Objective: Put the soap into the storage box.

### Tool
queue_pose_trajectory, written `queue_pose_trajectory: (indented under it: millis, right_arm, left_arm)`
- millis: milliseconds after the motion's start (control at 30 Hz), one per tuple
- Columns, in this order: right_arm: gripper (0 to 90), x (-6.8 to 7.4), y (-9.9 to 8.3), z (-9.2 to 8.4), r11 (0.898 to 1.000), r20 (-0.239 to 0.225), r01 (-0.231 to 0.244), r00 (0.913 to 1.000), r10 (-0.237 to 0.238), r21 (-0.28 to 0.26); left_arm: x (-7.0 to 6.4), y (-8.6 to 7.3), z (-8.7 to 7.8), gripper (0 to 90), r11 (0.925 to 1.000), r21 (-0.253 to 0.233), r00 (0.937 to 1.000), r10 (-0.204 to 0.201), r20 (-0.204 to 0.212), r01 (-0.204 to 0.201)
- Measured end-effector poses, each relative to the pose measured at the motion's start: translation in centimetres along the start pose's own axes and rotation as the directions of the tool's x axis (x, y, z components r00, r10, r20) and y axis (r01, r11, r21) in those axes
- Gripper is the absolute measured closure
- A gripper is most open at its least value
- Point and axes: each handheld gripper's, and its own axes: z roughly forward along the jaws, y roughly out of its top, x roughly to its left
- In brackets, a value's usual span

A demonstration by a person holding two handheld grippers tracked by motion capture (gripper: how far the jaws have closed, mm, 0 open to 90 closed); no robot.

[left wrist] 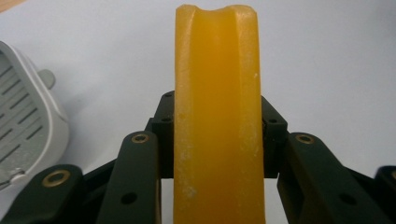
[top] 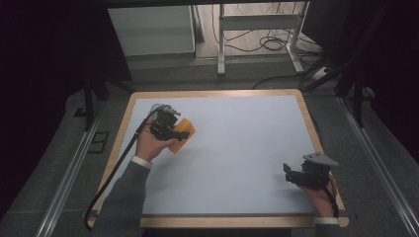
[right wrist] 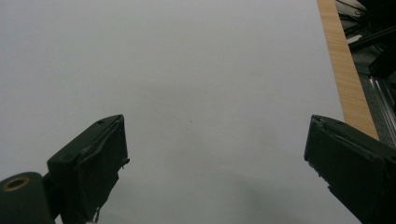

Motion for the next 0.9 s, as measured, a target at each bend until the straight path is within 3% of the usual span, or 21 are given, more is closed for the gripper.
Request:
queue_pose_trajectory:
  millis: [900]
  right_arm:
    - [6.1,-0.1,0.0,-0.1,1.0,0.007,-0.006,1.0,0.006,-0.002]
  left_arm:
    - [4.2,1.9,-0.4,61.1,0.998,-0.002,0.9973,-0.064,-0.036,0.064]
